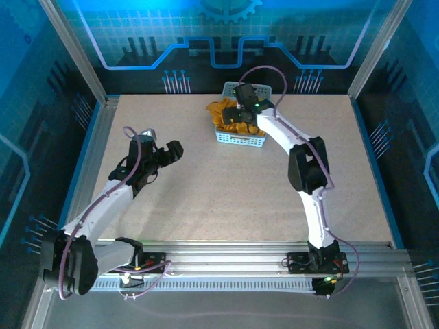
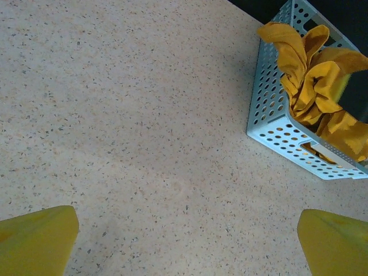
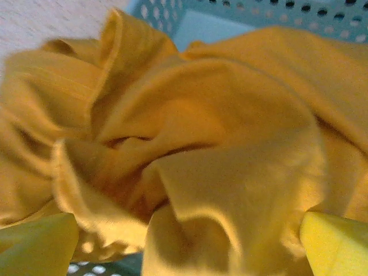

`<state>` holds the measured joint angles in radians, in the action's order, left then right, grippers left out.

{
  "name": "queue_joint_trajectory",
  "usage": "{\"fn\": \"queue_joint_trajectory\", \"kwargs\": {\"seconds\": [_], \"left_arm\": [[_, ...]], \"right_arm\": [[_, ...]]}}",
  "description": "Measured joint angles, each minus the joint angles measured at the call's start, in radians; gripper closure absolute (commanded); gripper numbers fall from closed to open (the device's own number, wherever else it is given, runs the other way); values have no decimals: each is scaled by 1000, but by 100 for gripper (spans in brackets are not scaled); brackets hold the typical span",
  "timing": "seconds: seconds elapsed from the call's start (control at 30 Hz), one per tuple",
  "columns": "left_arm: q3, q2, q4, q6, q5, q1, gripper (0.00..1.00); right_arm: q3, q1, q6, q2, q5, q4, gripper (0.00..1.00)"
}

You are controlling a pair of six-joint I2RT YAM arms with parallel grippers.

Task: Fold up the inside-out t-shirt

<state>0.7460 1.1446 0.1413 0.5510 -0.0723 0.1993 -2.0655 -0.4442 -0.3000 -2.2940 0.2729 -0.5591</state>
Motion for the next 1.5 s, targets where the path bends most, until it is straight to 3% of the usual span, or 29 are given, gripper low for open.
{"fn": "queue_joint_trajectory", "kwargs": {"seconds": [0.17,0.3,0.43,0.5,0.83,1.1,1.2,1.4,1.5], "left_arm": [[-8,0,0,-2,3,0,1],[-9,0,0,-3,3,0,1],[-10,-2,0,-3,2,0,1],[-16,-8,0,-3,2,0,1],[-27,-51,14,-8,-2,0,1],[-29,-99,40,-19,-10,0,1],[-29,-111,43,-26,-13,0,1],[-29,-120,64,-29,-20,0,1],[-29,-132,79,-30,-28,0,1]], "right_arm": [[-239,0,-4,-206,48,-128,1],[-376,7,-32,-319,69,-227,19],[-335,36,-81,-301,87,-256,42],[-248,73,-109,-256,93,-252,49],[113,359,-169,-31,80,-210,49],[100,506,-171,-20,53,-237,51],[50,533,-161,-40,36,-250,60],[-50,541,-127,-87,39,-289,88],[-60,540,-117,-87,52,-299,96]]}}
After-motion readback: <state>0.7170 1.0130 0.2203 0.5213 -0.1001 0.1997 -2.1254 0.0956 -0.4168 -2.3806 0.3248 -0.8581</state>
